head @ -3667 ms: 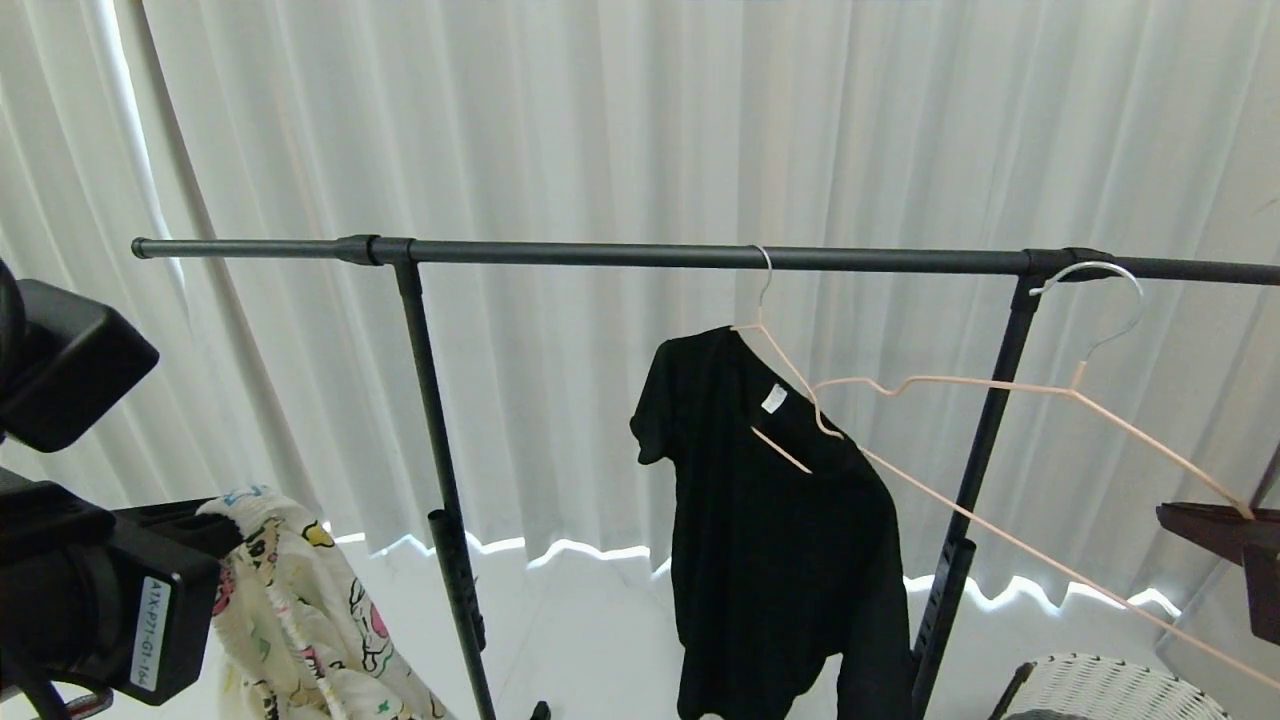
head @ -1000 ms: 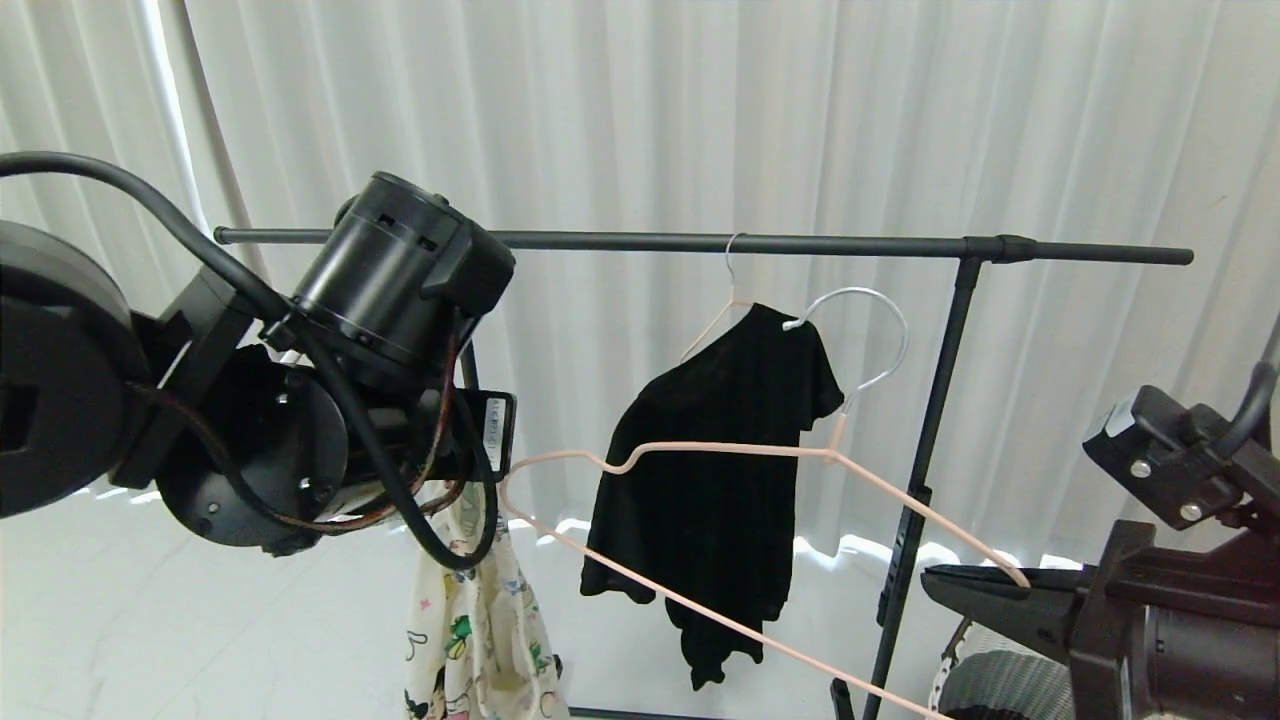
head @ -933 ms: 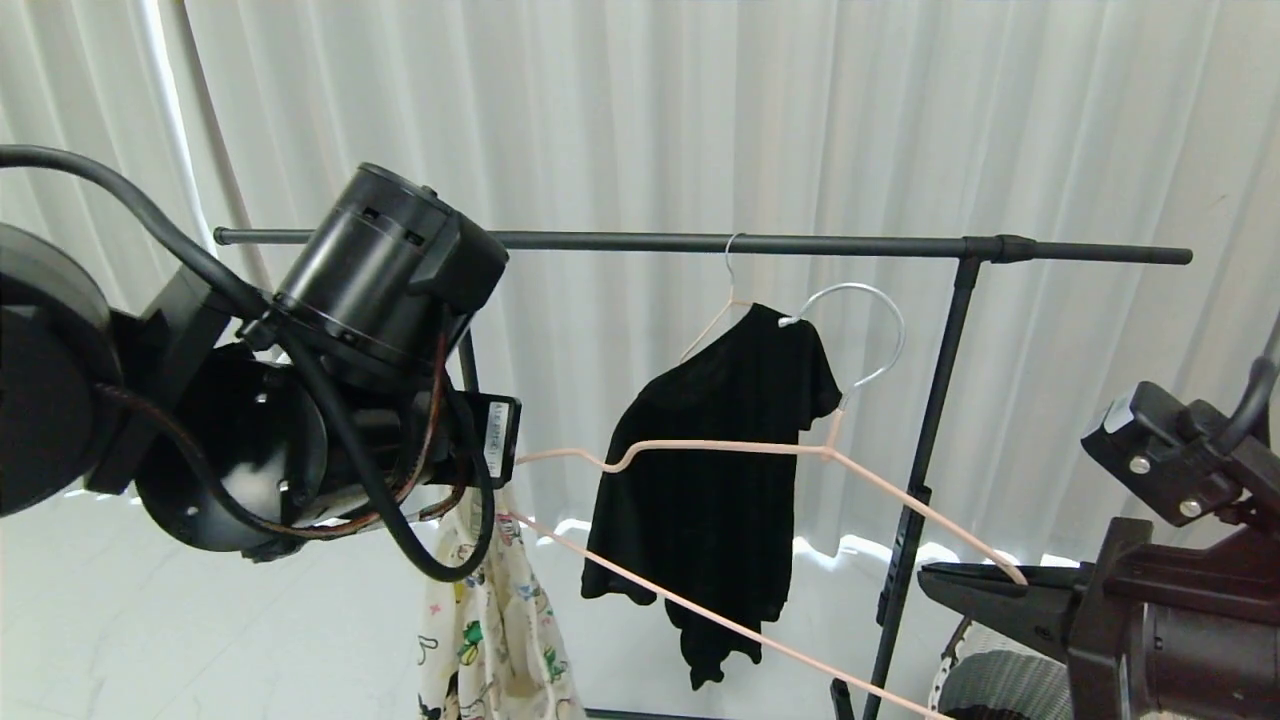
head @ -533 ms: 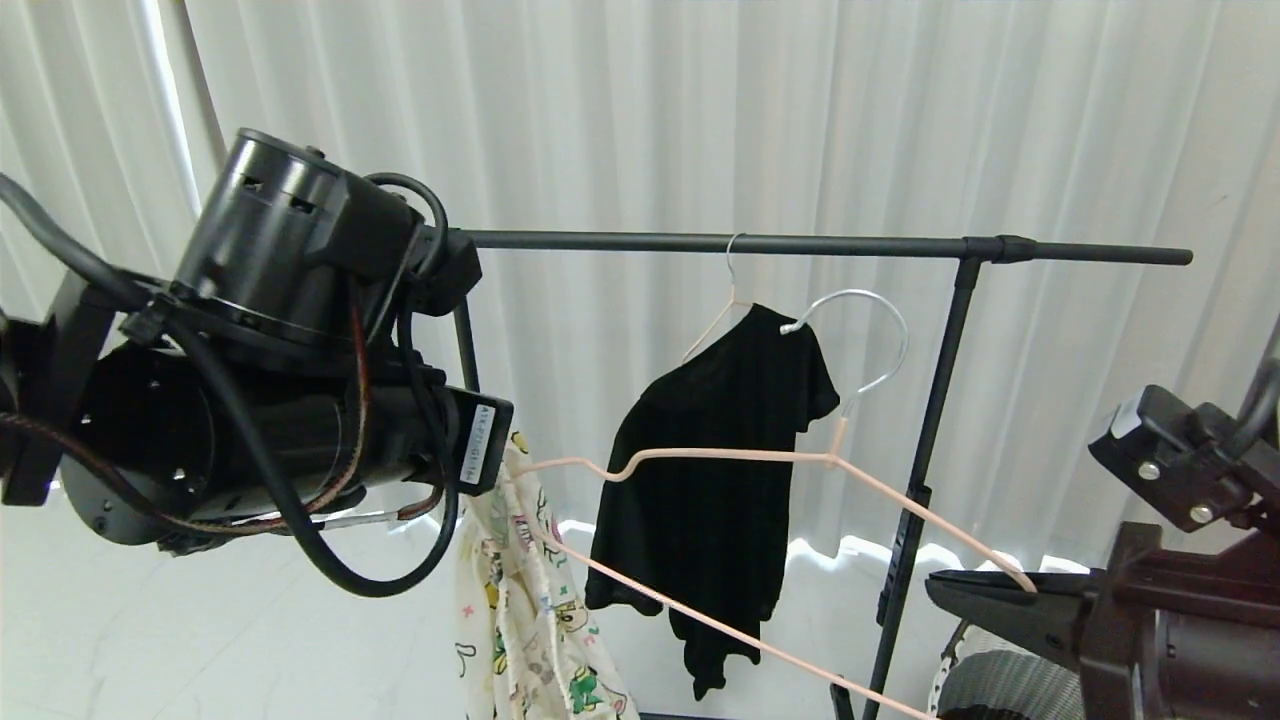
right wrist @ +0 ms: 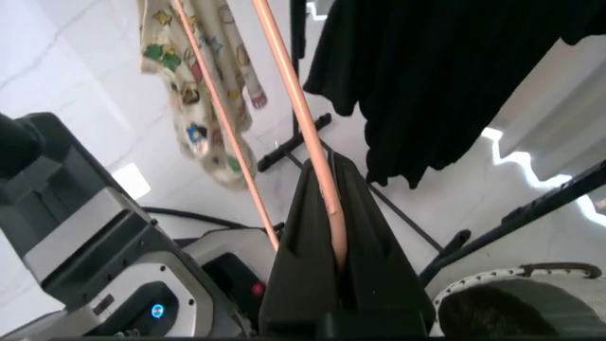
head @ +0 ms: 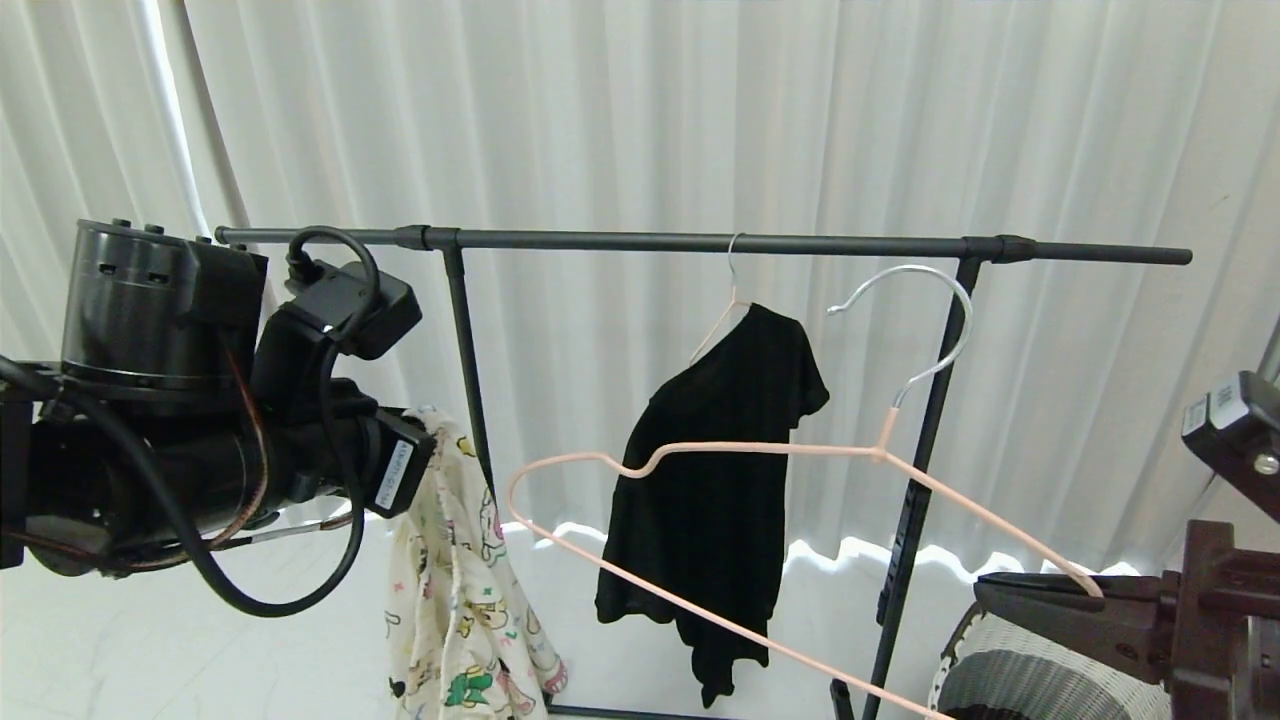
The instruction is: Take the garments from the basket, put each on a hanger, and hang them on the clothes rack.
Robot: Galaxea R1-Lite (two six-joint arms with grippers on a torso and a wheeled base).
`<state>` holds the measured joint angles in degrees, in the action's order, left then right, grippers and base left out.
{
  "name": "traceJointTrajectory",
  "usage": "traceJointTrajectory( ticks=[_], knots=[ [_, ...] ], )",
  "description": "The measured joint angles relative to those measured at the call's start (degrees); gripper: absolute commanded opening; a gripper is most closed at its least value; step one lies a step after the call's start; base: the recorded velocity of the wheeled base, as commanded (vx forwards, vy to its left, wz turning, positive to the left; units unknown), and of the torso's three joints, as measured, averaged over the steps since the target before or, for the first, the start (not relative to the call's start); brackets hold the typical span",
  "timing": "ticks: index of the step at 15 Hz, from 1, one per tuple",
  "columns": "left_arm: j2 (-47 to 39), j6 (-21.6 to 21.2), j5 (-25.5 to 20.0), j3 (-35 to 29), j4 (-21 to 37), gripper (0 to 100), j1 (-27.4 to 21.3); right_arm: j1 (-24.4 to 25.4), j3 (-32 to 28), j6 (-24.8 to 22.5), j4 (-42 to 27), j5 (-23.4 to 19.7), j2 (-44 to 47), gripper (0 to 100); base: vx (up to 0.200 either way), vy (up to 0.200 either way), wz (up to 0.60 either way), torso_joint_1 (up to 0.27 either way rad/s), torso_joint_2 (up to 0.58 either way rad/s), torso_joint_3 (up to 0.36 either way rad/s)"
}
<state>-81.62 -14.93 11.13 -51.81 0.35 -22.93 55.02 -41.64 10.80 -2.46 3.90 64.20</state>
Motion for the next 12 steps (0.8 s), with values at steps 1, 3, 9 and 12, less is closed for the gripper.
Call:
traceJointTrajectory(
  ticks=[1, 3, 9, 12],
  knots=[
    [-0.60, 2.49, 2.77, 0.07, -0.89, 0, -0.44, 0.33, -0.69, -0.02, 0.12, 0.01, 0.90, 0, 0.000, 0.000, 0.00, 0.000, 0.00, 0.000],
    [-1.12, 3.72, 3.25, 0.18, -1.13, 0, -1.16, 0.90, -1.77, -0.07, 0.28, 0.09, 3.22, 0, 0.000, 0.000, 0.00, 0.000, 0.00, 0.000],
    [-0.29, 4.01, -1.52, -0.04, -1.13, 0, -1.40, 3.30, -5.96, 2.08, 0.69, 0.59, 12.12, 0, 0.000, 0.000, 0.00, 0.000, 0.00, 0.000],
    [-0.02, 4.13, -1.58, 0.00, -1.13, 0, -1.34, 3.28, -6.70, 2.85, 0.72, 2.66, 13.84, 0, 0.000, 0.000, 0.00, 0.000, 0.00, 0.000]
  ],
)
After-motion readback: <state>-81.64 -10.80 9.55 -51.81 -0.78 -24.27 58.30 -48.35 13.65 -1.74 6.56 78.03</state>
